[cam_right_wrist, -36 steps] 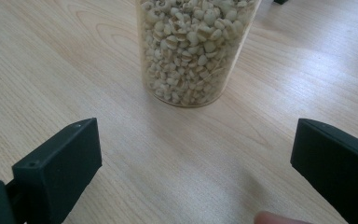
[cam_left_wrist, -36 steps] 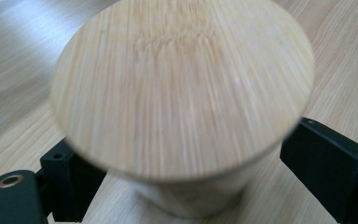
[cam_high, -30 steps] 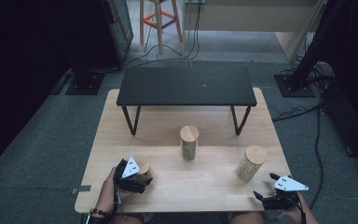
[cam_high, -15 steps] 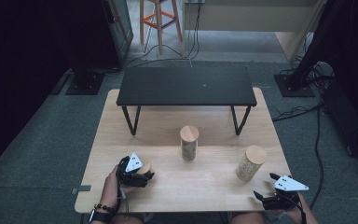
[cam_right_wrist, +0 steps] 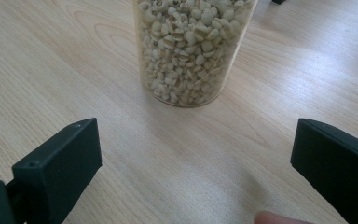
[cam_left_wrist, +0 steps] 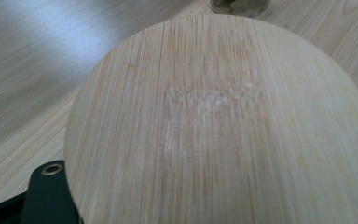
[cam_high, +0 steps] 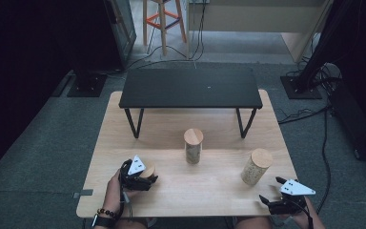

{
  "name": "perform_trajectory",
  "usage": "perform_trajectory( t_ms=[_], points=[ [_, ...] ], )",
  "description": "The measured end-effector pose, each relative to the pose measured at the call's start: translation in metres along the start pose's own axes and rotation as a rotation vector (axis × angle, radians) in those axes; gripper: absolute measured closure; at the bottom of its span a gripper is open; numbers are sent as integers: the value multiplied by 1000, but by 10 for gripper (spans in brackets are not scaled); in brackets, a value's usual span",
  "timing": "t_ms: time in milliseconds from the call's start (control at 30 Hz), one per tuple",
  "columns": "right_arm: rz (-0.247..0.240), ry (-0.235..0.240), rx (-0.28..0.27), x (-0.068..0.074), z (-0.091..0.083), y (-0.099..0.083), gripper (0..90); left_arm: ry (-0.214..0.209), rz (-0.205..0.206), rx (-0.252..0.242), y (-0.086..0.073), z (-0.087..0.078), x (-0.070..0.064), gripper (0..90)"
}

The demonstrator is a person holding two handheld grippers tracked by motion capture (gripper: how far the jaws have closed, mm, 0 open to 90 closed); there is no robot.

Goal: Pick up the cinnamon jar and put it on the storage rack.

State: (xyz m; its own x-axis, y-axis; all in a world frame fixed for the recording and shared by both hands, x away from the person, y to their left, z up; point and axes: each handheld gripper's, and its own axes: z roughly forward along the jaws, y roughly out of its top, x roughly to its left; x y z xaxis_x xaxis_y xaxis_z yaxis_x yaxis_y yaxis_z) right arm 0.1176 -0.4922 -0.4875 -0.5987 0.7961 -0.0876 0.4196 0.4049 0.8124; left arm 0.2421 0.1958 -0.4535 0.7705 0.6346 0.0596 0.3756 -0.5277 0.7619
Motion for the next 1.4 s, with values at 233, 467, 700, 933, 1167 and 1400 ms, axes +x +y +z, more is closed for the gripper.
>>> perform_trajectory(
  t_ms=[233, 467, 700, 933, 1167, 1400],
  points=[
    [0, -1, 1, 0, 0, 0, 14, 7, -6, -21, 5, -9, 1, 247],
    [4, -2, -1, 0, 0, 0, 14, 24, -23, -33, 14, -22, 5, 249],
    [1, -3, 2, 0, 0, 0, 14, 27, -14, -34, 22, -28, 6, 249],
    [-2, -7, 7, 1, 0, 1, 15, 20, -3, -38, 33, -35, 7, 250],
    [4, -8, 6, 0, 0, 1, 15, 10, -11, -40, 41, -36, 10, 250],
    [5, -9, 10, 0, 0, 2, 15, 20, -22, -37, 51, -38, 12, 250]
  ],
)
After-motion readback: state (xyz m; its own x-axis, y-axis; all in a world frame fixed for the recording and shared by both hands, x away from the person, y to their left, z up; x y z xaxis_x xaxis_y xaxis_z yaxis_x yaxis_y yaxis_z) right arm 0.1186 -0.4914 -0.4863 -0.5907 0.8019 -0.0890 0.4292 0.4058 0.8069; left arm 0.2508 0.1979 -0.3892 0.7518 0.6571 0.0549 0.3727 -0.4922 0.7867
